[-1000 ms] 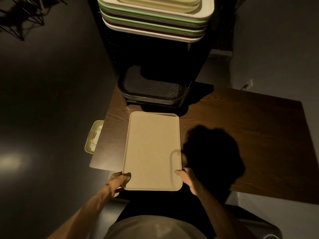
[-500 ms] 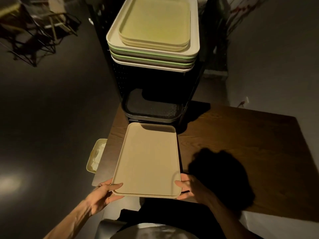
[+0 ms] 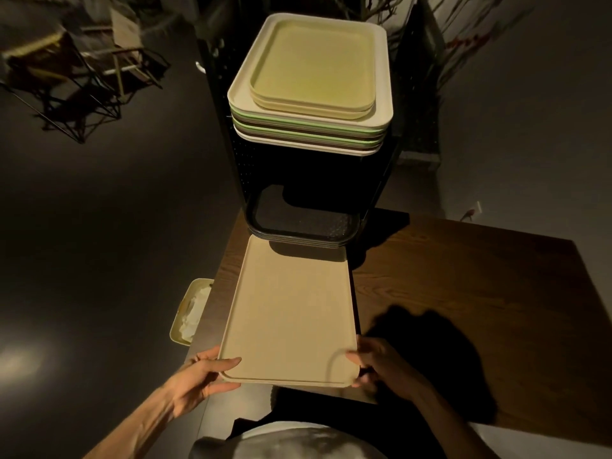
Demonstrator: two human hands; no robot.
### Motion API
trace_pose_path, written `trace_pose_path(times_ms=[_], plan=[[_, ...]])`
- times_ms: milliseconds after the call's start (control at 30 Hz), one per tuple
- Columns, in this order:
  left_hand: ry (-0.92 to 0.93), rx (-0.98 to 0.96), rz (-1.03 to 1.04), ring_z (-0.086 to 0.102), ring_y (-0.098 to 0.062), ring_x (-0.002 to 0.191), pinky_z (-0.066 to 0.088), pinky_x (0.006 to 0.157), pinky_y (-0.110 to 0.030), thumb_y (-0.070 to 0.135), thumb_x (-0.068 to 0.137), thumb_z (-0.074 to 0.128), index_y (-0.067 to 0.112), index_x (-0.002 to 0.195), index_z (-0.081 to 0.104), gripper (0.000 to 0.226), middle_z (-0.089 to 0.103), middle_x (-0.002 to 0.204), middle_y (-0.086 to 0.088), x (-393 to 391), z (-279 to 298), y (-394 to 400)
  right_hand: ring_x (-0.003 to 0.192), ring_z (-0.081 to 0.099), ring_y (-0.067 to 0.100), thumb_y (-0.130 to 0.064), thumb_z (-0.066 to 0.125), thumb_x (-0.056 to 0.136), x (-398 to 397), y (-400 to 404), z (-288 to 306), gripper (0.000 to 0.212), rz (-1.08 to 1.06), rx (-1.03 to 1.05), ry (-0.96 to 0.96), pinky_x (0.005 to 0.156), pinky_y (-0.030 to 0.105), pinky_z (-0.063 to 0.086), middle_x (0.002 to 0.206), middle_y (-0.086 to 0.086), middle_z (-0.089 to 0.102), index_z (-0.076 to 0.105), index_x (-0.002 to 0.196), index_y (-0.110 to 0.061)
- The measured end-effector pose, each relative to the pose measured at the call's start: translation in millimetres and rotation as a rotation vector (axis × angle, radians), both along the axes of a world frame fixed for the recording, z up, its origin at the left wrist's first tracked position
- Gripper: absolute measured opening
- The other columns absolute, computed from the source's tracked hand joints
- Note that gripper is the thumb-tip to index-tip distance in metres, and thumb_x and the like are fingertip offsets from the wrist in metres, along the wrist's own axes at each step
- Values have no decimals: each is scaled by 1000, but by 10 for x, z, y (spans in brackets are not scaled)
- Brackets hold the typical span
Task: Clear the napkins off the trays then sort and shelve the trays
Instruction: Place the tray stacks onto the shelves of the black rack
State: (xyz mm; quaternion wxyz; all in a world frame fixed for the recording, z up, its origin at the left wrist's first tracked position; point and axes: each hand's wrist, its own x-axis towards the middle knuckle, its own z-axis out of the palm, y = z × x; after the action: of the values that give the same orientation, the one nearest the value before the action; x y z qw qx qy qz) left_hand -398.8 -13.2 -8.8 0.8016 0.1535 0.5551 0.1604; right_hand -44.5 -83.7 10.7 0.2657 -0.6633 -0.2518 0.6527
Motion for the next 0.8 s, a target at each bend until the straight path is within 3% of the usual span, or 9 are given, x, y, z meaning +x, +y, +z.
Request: trace_pose_path(times_ms=[100, 200, 333, 500, 633, 800], plan=[[14, 11, 12, 68, -40, 105, 61, 72, -45, -8, 78, 69, 3, 120, 67, 44, 68, 118, -25, 87, -33, 54, 80, 71, 13, -6, 65, 90, 37, 92, 26, 16, -7, -13, -8, 62, 32, 58, 91, -4, 75, 67, 95, -21], [8, 43, 21, 67, -40, 108, 61, 73, -44, -7, 78, 68, 4, 119, 67, 42, 68, 117, -24, 181, -50, 121, 84, 71, 20, -11, 66, 91, 92, 144, -20, 13, -6, -22, -23, 63, 33, 58, 104, 9, 72, 69, 104, -13], [16, 76, 29, 67, -38, 108, 62, 73, -44, -7, 77, 69, 7, 122, 66, 47, 70, 116, -22, 227, -77, 286, 81, 69, 21, -9, 67, 90, 96, 233, -39, 8, -32, -3, -37, 64, 37, 59, 93, 9, 70, 69, 97, -10], [17, 86, 69, 66, -39, 109, 62, 69, -45, -7, 77, 68, 11, 126, 65, 52, 69, 119, -20, 251, -157, 543, 99, 69, 29, -13, 62, 94, 73, 511, -42, 16, -44, 14, -61, 82, 48, 60, 108, 9, 72, 64, 108, -21], [12, 95, 71, 63, -41, 114, 62, 69, -43, -6, 78, 68, 13, 127, 64, 53, 67, 122, -21, 287, -217, 713, 92, 69, 23, -14, 56, 97, 47, 682, -53, 17, -51, 26, -93, 72, 41, 60, 98, 0, 71, 62, 99, -30], [29, 88, 75, 62, -41, 115, 63, 66, -41, -6, 81, 66, 13, 121, 67, 44, 68, 120, -20, 373, -292, 876, 84, 63, 15, -15, 55, 98, 32, 812, -236, 12, -118, -11, -121, 65, 32, 55, 92, -3, 68, 64, 96, -22]])
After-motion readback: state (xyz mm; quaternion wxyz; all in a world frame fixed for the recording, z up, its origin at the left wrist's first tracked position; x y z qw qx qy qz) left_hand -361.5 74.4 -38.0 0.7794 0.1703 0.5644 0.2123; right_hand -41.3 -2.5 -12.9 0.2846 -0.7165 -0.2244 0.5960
